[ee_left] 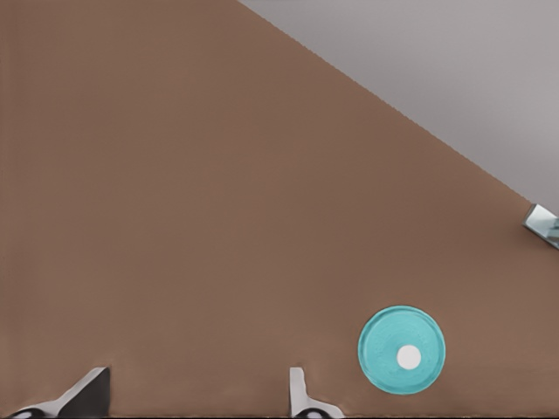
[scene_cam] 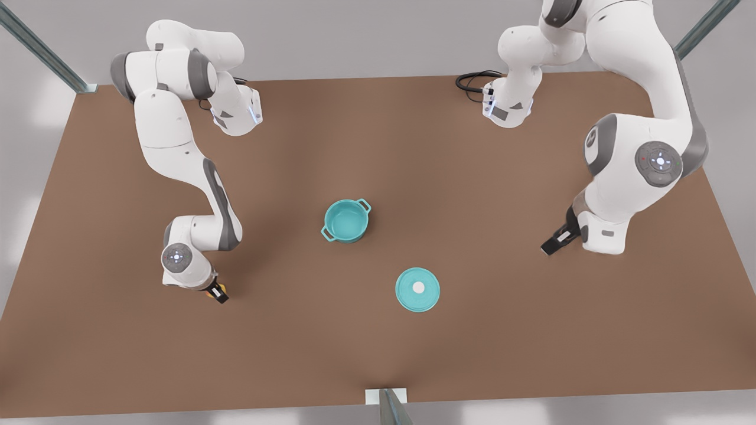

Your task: Open the pot lid and put the potato into the pot

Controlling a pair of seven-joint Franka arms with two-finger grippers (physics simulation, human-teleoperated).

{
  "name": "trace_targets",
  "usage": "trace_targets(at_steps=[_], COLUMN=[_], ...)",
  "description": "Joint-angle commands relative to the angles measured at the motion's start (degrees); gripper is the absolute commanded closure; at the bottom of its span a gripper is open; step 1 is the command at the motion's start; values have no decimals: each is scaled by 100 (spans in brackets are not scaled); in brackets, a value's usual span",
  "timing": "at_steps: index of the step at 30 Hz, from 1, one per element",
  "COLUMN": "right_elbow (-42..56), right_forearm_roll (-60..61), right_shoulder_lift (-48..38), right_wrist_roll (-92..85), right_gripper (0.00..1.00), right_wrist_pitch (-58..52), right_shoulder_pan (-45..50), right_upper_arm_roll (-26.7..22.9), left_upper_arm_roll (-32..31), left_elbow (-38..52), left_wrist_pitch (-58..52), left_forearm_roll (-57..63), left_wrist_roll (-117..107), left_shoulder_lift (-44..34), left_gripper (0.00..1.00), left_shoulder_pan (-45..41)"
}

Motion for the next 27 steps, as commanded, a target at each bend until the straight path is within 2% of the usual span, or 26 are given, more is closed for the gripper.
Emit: trace_targets(at_steps=[1, 14, 19, 23, 27], right_elbow=[3, 152, 152, 152, 152], right_forearm_roll=[15, 111, 111, 111, 111], right_shoulder_lift=[-5, 127, 119, 119, 110], right_wrist_roll=[136, 321, 365, 365, 365], right_gripper=[0, 6, 25, 26, 33], right_wrist_pitch=[-1, -1, -1, -1, -10], right_shoulder_pan=[4, 92, 84, 84, 66], right_upper_arm_roll=[-1, -1, -1, -10, -10], left_upper_arm_roll=[11, -33, -24, -24, -15], left_elbow=[-4, 180, 181, 181, 181], left_wrist_pitch=[-1134, -1116, -1116, -1134, -1143], left_forearm_roll=[-516, -498, -498, -498, -498], left_wrist_roll=[4757, 4881, 4854, 4854, 4854], left_shoulder_lift=[-48, 84, 84, 75, 49], left_gripper=[0, 0, 0, 0, 0], left_shoulder_pan=[270, 112, 112, 112, 138])
